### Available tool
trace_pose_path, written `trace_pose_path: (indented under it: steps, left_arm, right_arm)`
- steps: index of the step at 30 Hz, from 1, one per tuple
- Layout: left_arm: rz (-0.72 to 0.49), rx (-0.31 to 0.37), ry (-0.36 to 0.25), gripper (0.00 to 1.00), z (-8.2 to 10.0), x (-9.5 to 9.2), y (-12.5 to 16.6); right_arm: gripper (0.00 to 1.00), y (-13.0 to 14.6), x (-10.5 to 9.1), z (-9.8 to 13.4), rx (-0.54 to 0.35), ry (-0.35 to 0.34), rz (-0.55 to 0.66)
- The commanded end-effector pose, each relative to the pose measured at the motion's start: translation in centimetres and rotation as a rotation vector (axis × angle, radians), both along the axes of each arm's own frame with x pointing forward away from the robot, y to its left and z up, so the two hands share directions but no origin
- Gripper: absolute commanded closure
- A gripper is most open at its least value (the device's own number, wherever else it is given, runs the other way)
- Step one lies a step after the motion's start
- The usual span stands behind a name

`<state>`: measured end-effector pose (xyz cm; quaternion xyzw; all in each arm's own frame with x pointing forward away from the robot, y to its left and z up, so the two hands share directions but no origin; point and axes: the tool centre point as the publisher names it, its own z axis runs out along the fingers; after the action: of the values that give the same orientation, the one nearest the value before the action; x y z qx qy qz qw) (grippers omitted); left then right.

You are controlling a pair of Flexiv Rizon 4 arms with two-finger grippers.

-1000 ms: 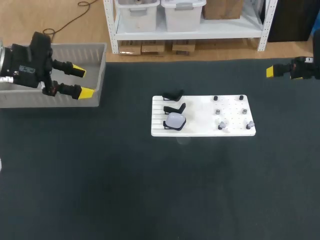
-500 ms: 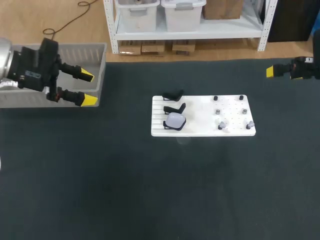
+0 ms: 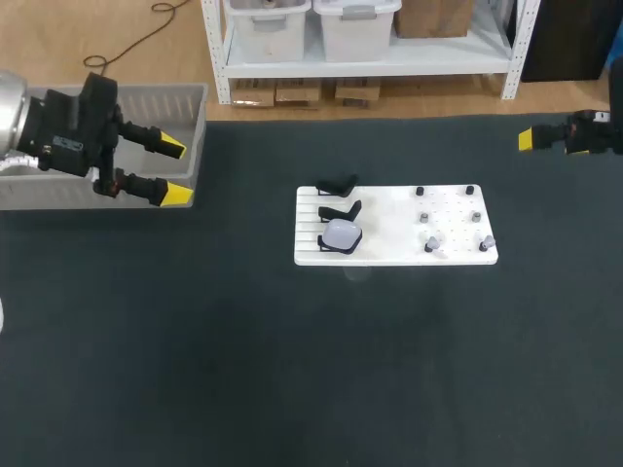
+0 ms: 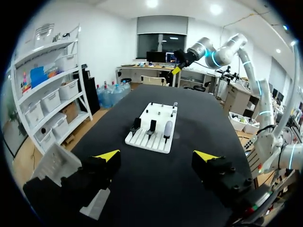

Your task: Pick up each earbud case from the left stands, insert the matching earbuds, close the lid, and place the case in the box.

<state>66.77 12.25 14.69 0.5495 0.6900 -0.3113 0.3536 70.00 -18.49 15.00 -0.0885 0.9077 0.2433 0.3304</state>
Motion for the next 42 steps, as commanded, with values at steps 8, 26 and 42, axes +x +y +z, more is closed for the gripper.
trace_pose_path:
  steps: [8,26,42]
  left_arm:
    - [-0.205,-0.052,-0.125,0.00,0.4,-0.5,-2.3]
    - [-0.304,-0.049,-0.053,0.00,-4.2,-1.1,-6.1]
    - [-0.302,-0.043,-0.047,0.00,-7.4,-1.1,-8.5]
  right_arm:
    - [0.00,0.0,0.0,0.0,0.000,0.000,0.000]
    - [0.00,0.0,0.0,0.0,0.000,0.000,0.000]
    - [0.00,0.0,0.0,0.0,0.000,0.000,0.000]
